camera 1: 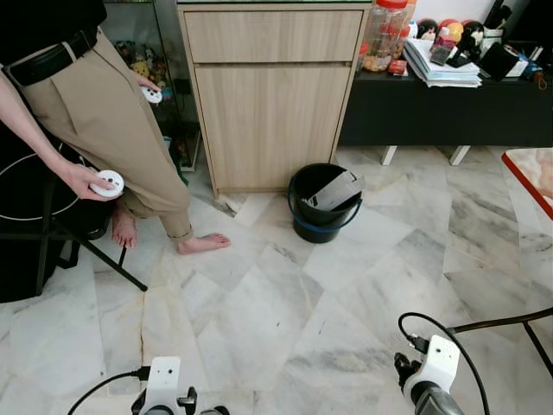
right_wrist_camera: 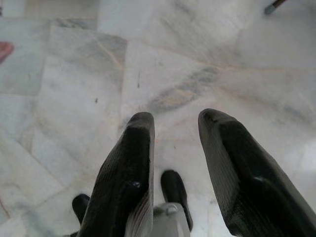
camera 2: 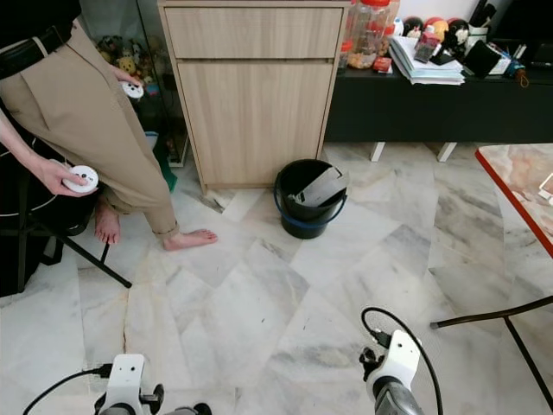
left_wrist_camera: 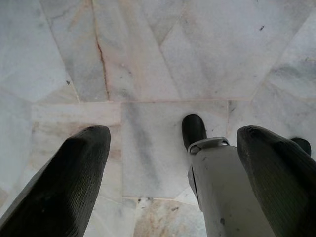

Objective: Picking trash to rubbish bin

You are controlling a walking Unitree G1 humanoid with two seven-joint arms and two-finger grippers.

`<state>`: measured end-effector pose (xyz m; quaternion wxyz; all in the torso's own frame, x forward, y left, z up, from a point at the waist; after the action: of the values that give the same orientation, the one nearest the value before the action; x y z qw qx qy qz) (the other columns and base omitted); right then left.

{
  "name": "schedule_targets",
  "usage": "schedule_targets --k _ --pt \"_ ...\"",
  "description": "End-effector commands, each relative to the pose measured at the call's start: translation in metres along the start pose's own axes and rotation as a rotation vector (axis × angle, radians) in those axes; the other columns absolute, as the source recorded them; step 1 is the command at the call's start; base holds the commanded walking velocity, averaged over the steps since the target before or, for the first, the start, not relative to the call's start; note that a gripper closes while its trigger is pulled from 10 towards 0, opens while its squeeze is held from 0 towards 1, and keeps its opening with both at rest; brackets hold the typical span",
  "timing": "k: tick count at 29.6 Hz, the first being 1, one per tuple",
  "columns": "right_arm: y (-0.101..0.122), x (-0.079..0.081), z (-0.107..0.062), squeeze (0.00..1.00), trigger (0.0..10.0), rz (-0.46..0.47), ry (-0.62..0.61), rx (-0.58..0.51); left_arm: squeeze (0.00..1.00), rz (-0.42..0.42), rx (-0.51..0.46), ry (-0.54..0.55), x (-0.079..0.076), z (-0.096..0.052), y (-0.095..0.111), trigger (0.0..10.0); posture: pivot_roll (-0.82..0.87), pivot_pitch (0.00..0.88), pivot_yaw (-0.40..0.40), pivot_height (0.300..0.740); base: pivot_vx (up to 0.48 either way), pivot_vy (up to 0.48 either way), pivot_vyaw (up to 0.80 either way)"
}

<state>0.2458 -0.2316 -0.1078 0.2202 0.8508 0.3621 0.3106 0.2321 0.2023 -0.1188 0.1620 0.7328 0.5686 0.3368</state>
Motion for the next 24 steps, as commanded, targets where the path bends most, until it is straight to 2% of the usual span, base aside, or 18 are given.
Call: schedule_targets --k 1,4,9,16,24 --pt "-0.007 -0.005 -0.002 0.00 10.0 0.009 -0.019 0.014 0.00 0.027 0.029 -0.023 -0.005 -0.002 -0.009 10.0 0.03 0.108 -0.030 0.740 0.000 0.000 0.00" --pt "-0.011 -0.007 -0.002 0.00 10.0 0.002 -0.025 0.035 0.00 0.017 0.038 -0.022 -0.007 -0.003 -0.012 10.0 0.03 0.107 -0.054 0.740 0.000 0.000 0.00" --pt "-0.015 -0.008 -0.003 0.00 10.0 -0.022 -0.021 0.053 0.00 -0.019 0.068 -0.009 -0.008 -0.005 -0.021 10.0 0.04 0.107 -0.069 0.740 0.000 0.000 -0.78" --pt "-0.015 -0.008 -0.003 0.00 10.0 -0.044 -0.017 0.062 0.00 -0.021 0.085 -0.001 -0.008 -0.007 -0.028 10.0 0.05 0.089 -0.092 0.740 0.000 0.000 -0.77" --pt "0.000 -0.005 0.000 0.00 10.0 -0.052 -0.012 0.035 0.00 -0.014 0.078 0.012 -0.007 -0.007 -0.025 10.0 0.05 0.058 -0.090 0.740 0.000 0.000 -0.76"
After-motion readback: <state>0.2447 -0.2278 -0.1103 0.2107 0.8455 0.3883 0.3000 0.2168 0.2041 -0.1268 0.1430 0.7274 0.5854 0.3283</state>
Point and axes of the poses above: a point about 5 cm out from each wrist's last joint towards the gripper, its own z axis pointing out of the wrist towards the gripper, its own y axis along the axis of the wrist's last joint, x = y × z, the point moved 6 cm from there along z, pointing out of the wrist towards the gripper, and after that the axes turned 15 degrees about z, right-handed, at the moved point
